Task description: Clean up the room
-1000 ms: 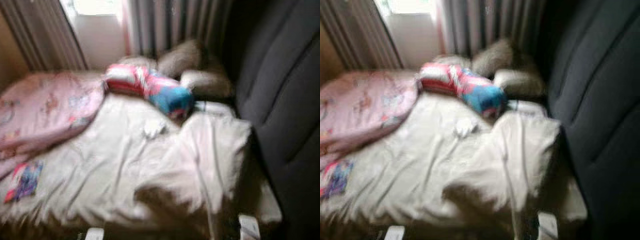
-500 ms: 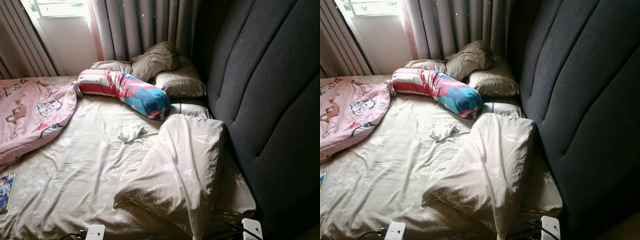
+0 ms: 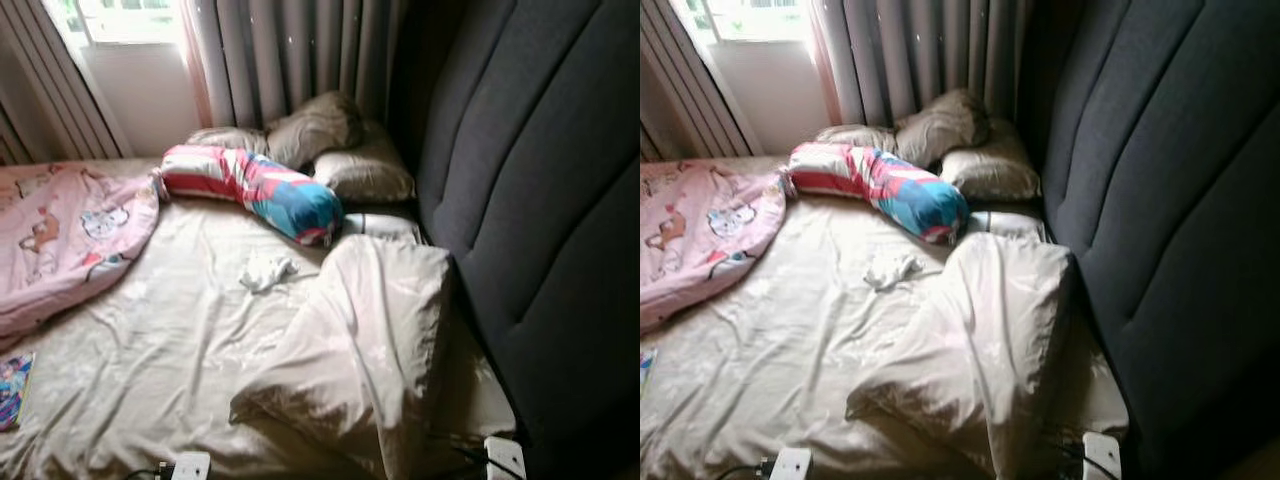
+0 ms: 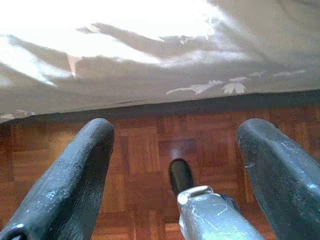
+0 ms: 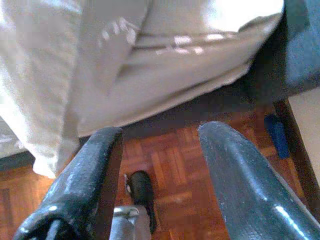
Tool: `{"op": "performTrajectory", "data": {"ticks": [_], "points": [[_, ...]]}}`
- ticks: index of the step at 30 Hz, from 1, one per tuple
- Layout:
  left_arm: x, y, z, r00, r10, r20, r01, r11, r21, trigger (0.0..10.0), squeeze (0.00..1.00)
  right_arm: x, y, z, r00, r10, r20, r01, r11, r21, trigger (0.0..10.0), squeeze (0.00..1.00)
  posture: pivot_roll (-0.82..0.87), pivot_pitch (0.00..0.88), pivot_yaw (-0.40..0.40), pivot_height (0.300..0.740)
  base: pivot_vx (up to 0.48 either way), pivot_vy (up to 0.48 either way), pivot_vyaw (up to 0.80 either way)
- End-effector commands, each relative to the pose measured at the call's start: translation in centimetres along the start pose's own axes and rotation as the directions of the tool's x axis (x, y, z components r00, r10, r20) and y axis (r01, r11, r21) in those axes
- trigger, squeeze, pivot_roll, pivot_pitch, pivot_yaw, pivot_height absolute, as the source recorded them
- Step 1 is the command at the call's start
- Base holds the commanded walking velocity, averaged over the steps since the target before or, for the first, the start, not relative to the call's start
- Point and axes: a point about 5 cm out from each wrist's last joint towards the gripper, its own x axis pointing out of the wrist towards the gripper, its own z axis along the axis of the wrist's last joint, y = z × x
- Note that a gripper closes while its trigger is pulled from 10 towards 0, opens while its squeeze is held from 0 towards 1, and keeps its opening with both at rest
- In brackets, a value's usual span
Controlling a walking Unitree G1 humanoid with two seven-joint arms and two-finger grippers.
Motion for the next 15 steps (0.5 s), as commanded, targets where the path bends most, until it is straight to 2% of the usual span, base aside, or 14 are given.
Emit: {"op": "performTrajectory", "data": {"ticks": [1,9,15], "points": [[-0.17,0.32,-0.78,0.999,0.007,-0.034,-0.007,1.0,0.006,10.0,0.0,0.0,0.11,-0.11,1.0,0.001,0.002,-0.001,1.0,0.007,10.0,0.0,-0.02,0.053,0.006,0.74,0.285,0.0,0.0],[-0.18,0.36,-0.81,0.999,0.006,-0.035,-0.006,1.0,0.008,10.0,0.0,0.01,0.14,-0.09,1.0,0.0,0.005,0.0,1.0,0.009,10.0,0.0,-0.02,0.056,0.008,0.74,0.295,0.0,0.0],[-0.19,0.39,-0.73,1.0,0.01,-0.027,-0.009,1.0,0.004,10.0,0.0,0.01,0.16,0.12,1.0,0.001,0.028,-0.002,1.0,0.015,10.0,0.0,-0.02,0.063,0.007,0.74,0.0,0.0,0.0]]}}
